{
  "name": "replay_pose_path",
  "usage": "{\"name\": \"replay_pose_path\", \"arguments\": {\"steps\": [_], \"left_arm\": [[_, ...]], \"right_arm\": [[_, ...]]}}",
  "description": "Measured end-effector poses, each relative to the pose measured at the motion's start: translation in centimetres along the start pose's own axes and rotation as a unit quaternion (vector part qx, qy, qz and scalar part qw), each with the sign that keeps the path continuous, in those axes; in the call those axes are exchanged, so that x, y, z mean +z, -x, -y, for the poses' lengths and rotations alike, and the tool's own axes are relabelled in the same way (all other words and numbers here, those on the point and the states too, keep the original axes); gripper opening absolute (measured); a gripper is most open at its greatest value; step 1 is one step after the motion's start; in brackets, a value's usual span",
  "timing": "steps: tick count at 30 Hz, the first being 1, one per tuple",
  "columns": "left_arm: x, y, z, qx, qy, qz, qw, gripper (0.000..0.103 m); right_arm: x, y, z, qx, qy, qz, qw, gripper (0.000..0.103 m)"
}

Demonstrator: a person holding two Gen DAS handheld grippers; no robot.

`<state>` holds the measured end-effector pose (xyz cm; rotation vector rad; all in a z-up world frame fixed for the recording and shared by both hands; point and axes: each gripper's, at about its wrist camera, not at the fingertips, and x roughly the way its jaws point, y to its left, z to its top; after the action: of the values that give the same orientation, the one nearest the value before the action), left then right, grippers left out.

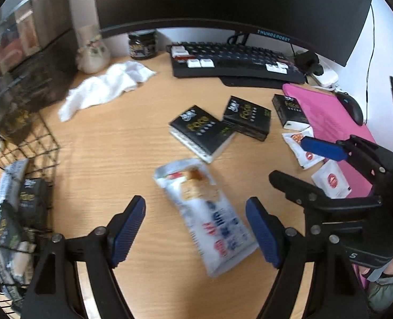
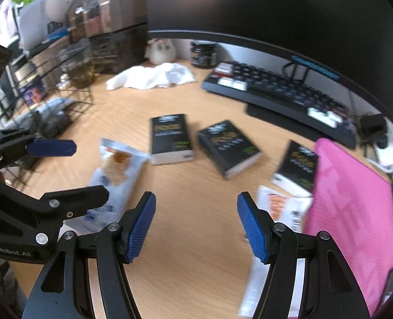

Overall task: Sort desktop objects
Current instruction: 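Grasp the blue-and-white Aji cracker bar with the left tool, then grasp a black Face pack with the right tool while the left holds the Aji bar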

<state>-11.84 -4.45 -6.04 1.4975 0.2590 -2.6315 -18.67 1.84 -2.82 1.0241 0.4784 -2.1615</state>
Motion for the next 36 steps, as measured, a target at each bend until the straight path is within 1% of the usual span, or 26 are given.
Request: {"name": "replay_pose_path", "arguments": {"steps": [3, 6, 7, 8, 9, 10, 11, 13, 14, 20, 24, 27, 31, 34, 36], "left_arm": [[0.1, -1.0, 0.3, -0.010, 0.008, -0.010, 0.9999, 0.080], [0.2, -2.1, 0.4, 0.002, 0.005, -0.020, 0.9998, 0.080], [0.2, -2.4, 0.3, 0.005, 0.006, -0.022, 0.9997, 0.076], [0.1, -2.7, 0.3, 0.008, 0.006, -0.027, 0.9996, 0.068], [0.1, -2.8, 0.2, 0.009, 0.004, -0.028, 0.9996, 0.066], [0.1, -2.8, 0.1, 0.015, -0.001, -0.024, 0.9996, 0.062], [0.1, -2.8, 0.1, 0.022, -0.006, -0.023, 0.9995, 0.055], [0.0, -2.7, -0.2, 0.037, -0.016, -0.022, 0.9989, 0.048], [0.0, -2.6, -0.7, 0.037, -0.011, -0.021, 0.9990, 0.047], [-0.2, -2.2, -3.9, 0.054, 0.019, -0.013, 0.9982, 0.045], [-0.3, -2.1, -5.0, 0.058, 0.034, -0.007, 0.9977, 0.045], [-0.4, -2.1, -5.1, 0.056, 0.031, -0.004, 0.9980, 0.045], [-0.4, -2.0, -5.3, 0.048, 0.028, -0.001, 0.9984, 0.045], [-0.5, -2.0, -5.4, 0.045, 0.027, 0.003, 0.9986, 0.045], [-0.5, -2.0, -5.5, 0.044, 0.027, 0.007, 0.9986, 0.045]], "right_arm": [[-0.2, 0.2, 1.4, 0.002, -0.013, -0.001, 1.000, 0.063], [-0.4, 0.1, 2.2, -0.001, -0.020, -0.002, 1.000, 0.063], [-0.4, 0.0, 2.3, 0.000, -0.022, -0.003, 1.000, 0.063], [-0.4, -0.1, 2.4, 0.001, -0.023, -0.004, 1.000, 0.063], [-0.3, -0.3, 2.5, 0.001, -0.023, -0.005, 1.000, 0.063], [-0.2, -0.4, 2.5, 0.001, -0.023, -0.006, 1.000, 0.063], [0.0, -0.5, 2.4, 0.001, -0.022, -0.005, 1.000, 0.063], [0.3, -0.7, 2.2, 0.006, -0.022, -0.003, 1.000, 0.063], [0.6, -1.0, 1.8, 0.011, -0.020, -0.002, 1.000, 0.063], [2.4, -2.5, -1.6, 0.029, 0.009, -0.003, 1.000, 0.063], [4.1, -3.6, -3.5, 0.032, 0.021, 0.001, 0.999, 0.063], [5.2, -5.2, -4.1, 0.027, 0.019, -0.005, 0.999, 0.063], [5.7, -7.4, -4.2, 0.020, 0.009, -0.025, 0.999, 0.063], [5.8, -8.5, -4.1, 0.016, 0.007, -0.035, 0.999, 0.063], [5.9, -8.6, -4.1, 0.014, 0.005, -0.032, 0.999, 0.063]]}}
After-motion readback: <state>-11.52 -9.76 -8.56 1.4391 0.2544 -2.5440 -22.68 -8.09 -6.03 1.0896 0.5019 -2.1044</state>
